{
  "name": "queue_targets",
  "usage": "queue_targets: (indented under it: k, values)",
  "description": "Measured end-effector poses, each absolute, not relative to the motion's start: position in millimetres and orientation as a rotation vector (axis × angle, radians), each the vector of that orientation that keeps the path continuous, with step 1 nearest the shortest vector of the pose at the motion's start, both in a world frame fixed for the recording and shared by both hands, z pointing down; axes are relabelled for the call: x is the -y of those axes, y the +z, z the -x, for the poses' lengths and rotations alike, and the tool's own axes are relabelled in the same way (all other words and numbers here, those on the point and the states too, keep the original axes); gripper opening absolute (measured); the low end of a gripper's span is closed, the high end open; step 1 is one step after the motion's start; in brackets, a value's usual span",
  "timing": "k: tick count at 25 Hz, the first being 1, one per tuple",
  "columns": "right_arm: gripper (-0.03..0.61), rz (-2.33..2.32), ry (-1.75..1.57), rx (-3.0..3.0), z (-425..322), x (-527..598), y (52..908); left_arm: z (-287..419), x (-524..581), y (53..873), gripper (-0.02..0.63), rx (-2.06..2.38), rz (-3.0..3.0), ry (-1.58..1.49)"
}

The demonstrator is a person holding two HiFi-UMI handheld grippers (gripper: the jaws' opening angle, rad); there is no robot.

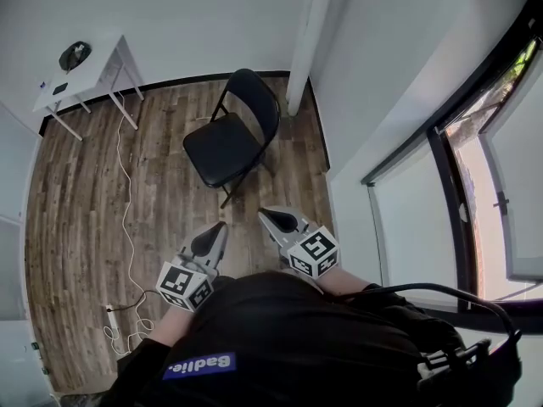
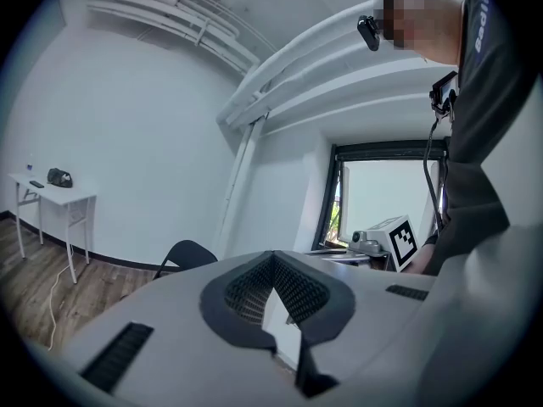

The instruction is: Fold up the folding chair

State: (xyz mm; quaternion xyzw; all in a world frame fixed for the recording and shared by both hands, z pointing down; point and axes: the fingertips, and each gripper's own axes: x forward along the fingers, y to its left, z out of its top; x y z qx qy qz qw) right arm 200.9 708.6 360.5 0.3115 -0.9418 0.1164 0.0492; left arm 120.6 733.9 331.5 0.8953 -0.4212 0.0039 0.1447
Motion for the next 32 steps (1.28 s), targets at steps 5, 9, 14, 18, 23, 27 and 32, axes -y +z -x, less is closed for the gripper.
queue_targets:
  k: [5, 9, 14, 18, 23, 27, 32]
  values:
    - [0.002, -0.932, 0.363, 2.866, -205, -697, 365, -120, -725, 335, 0.005, 1.238, -2.559, 0.006]
    - [0.002, -0.931, 0.357, 2.857, -194, -676, 368, -109, -705, 340, 0.005, 1.240, -2.551, -0.008]
    - [0.002, -0.968, 0.365, 2.824, -173, -635, 374, -86, -661, 347, 0.005, 1.197, -2.548, -0.021]
    - [0.002, -1.007, 0.373, 2.797, -145, -592, 374, -60, -615, 343, 0.005, 1.148, -2.570, -0.021]
    - [0.002, -1.057, 0.397, 2.750, -104, -539, 381, -16, -559, 344, 0.005, 1.090, -2.580, -0.029]
    - [0.002, -1.116, 0.410, 2.714, -76, -500, 385, 20, -520, 349, 0.005, 1.043, -2.585, -0.022]
    - [0.002, -1.155, 0.422, 2.694, -49, -462, 388, 52, -479, 359, 0.005, 1.001, -2.579, -0.015]
